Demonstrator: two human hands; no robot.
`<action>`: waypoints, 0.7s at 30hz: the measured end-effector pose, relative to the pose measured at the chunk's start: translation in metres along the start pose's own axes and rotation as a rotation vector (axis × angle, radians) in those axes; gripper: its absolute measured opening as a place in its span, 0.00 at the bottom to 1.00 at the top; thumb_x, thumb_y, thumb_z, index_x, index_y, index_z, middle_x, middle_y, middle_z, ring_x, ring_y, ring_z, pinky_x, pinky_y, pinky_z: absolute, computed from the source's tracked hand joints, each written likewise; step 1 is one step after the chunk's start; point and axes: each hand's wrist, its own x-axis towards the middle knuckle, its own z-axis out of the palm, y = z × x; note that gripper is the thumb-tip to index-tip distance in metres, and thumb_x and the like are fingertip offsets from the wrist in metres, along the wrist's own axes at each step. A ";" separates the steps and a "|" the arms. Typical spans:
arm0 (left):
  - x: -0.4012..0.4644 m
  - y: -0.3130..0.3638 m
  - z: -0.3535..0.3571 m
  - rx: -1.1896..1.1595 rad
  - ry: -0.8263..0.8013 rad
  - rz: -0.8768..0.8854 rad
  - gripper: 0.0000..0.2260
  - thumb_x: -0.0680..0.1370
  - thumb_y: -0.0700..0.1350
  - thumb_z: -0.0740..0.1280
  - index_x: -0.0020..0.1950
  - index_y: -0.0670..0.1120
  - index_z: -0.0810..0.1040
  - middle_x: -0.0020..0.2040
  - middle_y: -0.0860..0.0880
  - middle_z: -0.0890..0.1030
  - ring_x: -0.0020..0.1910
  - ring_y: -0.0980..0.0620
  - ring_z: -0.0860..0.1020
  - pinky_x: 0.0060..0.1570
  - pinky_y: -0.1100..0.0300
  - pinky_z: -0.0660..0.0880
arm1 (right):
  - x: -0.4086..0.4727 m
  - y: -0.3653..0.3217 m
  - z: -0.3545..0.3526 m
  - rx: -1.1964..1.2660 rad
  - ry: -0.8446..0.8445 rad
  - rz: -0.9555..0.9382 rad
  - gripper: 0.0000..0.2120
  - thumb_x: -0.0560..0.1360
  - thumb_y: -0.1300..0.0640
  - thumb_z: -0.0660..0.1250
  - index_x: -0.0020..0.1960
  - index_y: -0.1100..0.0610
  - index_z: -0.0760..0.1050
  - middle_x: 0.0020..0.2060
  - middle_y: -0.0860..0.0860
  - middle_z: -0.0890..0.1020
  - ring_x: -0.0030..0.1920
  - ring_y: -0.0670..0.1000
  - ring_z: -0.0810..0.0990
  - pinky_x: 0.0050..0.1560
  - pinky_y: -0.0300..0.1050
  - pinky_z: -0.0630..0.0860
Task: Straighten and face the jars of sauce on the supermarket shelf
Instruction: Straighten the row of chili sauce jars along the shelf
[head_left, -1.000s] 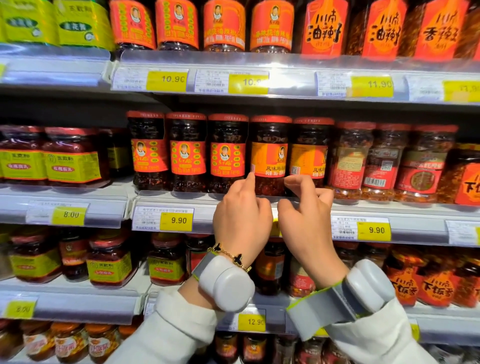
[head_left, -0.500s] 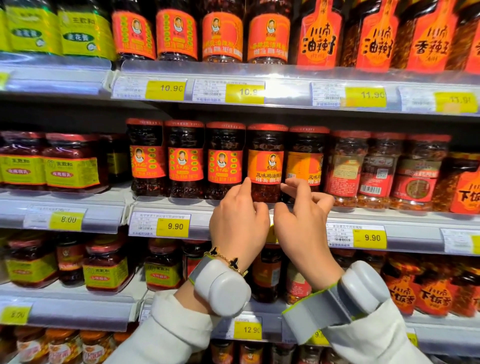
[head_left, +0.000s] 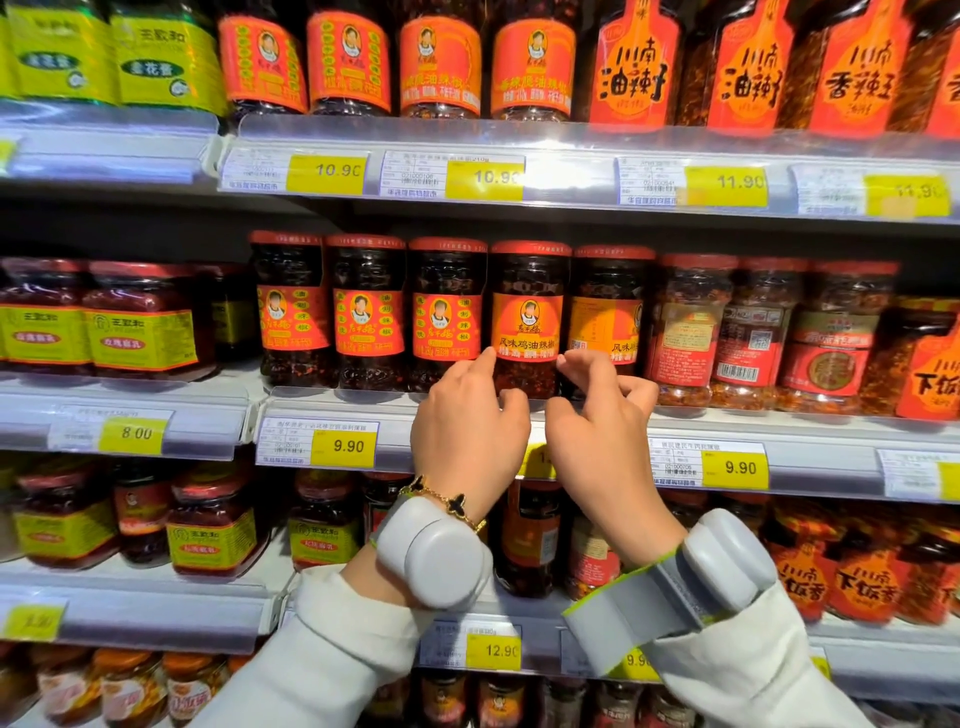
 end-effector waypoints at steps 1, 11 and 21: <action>0.000 -0.001 0.000 0.002 0.002 0.001 0.22 0.75 0.45 0.60 0.69 0.47 0.68 0.65 0.47 0.74 0.62 0.45 0.72 0.56 0.55 0.69 | 0.001 0.000 0.000 -0.009 -0.006 0.003 0.21 0.69 0.64 0.58 0.61 0.53 0.67 0.47 0.42 0.67 0.62 0.50 0.61 0.63 0.46 0.62; -0.006 0.002 0.001 0.010 -0.004 0.035 0.22 0.76 0.44 0.60 0.70 0.44 0.67 0.63 0.44 0.75 0.60 0.43 0.73 0.53 0.54 0.69 | -0.001 -0.002 0.001 -0.081 -0.023 0.016 0.20 0.70 0.61 0.60 0.61 0.52 0.67 0.43 0.43 0.64 0.57 0.47 0.58 0.64 0.52 0.63; -0.012 0.002 -0.002 0.007 0.018 0.061 0.22 0.75 0.45 0.60 0.70 0.47 0.67 0.64 0.49 0.72 0.58 0.46 0.73 0.50 0.55 0.69 | 0.001 0.006 -0.005 -0.071 0.012 -0.035 0.20 0.70 0.63 0.59 0.61 0.53 0.69 0.53 0.49 0.74 0.60 0.48 0.62 0.62 0.48 0.65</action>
